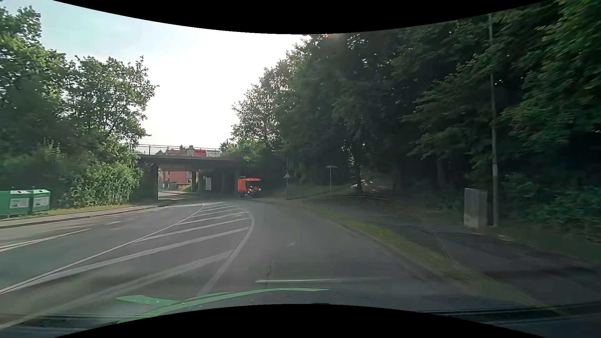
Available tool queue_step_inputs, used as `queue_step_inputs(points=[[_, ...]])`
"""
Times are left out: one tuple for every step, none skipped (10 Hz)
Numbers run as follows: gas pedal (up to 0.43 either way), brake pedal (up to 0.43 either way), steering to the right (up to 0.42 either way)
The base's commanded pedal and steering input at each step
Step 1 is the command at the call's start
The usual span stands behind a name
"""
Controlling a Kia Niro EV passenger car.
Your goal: Follow the waypoints while adhering to traffic rules and regulations
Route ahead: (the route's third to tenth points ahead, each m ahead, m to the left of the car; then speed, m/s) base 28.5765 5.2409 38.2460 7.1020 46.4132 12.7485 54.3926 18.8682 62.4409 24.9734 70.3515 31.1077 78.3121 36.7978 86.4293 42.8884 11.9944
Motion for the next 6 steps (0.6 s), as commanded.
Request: queue_step_inputs(points=[[0.039,0.000,-0.041],[0.039,0.000,-0.043],[0.039,0.000,-0.044],[0.039,0.000,-0.048],[0.039,0.000,-0.053],[0.039,0.000,-0.060]])
